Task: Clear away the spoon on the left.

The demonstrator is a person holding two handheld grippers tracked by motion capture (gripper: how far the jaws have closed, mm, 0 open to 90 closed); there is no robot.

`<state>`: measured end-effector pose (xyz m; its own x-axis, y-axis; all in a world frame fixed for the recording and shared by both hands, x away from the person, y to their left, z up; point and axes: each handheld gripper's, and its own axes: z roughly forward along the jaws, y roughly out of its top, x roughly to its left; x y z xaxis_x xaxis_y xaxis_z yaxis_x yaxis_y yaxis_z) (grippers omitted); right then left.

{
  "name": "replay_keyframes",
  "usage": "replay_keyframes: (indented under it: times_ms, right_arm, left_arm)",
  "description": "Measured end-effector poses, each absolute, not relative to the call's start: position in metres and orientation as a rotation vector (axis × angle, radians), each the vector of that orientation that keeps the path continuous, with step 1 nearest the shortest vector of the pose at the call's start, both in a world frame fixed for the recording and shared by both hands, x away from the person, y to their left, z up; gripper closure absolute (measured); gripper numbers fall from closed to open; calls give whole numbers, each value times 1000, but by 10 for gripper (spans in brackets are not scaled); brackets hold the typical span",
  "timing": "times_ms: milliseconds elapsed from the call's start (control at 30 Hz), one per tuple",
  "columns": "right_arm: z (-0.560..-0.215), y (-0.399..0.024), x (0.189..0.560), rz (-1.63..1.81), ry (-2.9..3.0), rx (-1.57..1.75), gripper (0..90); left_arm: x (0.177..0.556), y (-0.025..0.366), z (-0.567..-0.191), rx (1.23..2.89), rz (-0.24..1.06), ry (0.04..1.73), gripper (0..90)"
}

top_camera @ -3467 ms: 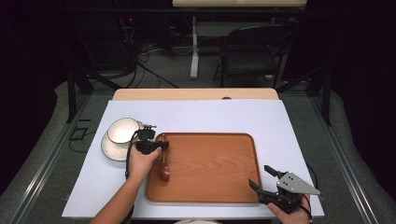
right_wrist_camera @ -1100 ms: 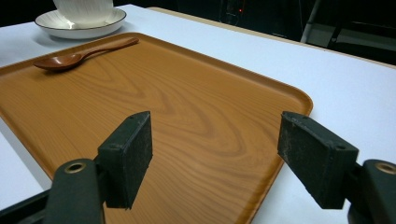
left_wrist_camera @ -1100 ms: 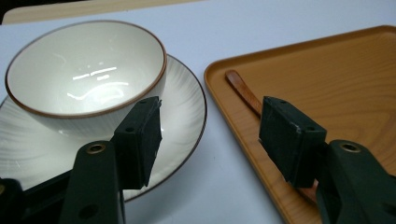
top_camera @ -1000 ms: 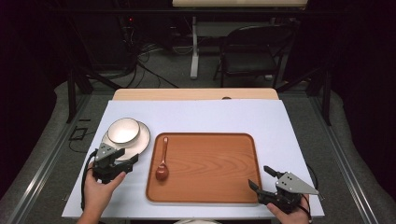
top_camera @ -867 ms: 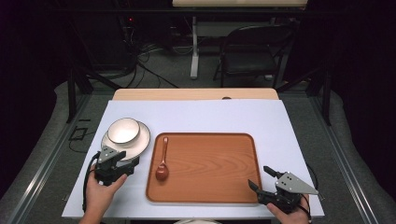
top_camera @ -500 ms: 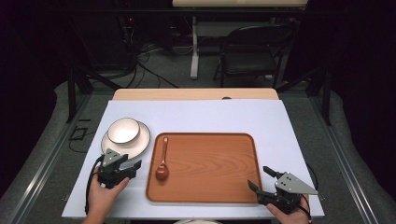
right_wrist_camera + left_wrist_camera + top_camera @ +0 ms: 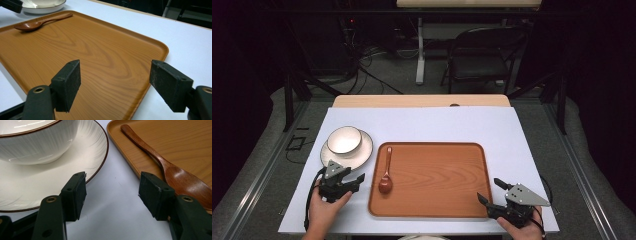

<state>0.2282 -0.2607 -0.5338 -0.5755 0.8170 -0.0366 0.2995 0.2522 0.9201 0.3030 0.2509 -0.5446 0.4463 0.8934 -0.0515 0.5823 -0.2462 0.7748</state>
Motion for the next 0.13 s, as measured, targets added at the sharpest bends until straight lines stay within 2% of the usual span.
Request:
replay_keyframes:
  times_ms: [133]
  right_arm:
    - [-529, -259, 226, 1209, 1988, 950, 244]
  left_arm:
    - [304, 252, -544, 1929, 488, 1242, 390]
